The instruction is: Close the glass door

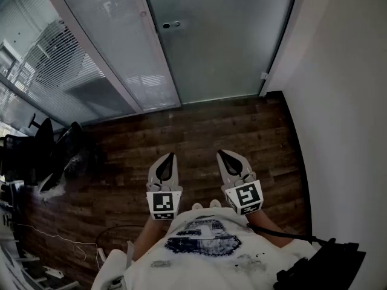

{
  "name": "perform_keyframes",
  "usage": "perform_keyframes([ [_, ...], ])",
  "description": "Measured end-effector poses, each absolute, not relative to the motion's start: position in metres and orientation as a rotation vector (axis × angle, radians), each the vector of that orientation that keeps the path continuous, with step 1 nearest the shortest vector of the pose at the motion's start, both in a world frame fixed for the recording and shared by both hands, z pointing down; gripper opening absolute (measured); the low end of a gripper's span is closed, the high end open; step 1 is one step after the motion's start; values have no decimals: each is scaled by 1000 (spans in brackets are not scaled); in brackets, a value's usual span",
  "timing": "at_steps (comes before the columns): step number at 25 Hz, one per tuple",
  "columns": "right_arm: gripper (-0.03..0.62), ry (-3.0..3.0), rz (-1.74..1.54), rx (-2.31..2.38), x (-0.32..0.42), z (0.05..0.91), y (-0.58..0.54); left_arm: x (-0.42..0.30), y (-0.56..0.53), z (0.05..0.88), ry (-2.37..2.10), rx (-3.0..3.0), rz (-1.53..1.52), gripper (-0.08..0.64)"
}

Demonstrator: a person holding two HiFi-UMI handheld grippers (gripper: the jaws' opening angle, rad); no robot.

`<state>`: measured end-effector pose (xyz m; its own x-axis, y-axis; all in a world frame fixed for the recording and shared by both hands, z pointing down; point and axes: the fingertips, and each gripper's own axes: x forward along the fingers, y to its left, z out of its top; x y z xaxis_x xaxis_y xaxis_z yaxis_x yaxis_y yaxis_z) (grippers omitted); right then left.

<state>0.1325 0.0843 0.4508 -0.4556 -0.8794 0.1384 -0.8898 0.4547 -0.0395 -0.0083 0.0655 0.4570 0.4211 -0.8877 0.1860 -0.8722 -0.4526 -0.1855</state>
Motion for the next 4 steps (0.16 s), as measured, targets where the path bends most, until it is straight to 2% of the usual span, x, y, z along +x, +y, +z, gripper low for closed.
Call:
perform_keyframes([
  [4,6,-2598,159,1583,137,453,88,-1,70,459,1605,-2596,-395,2],
])
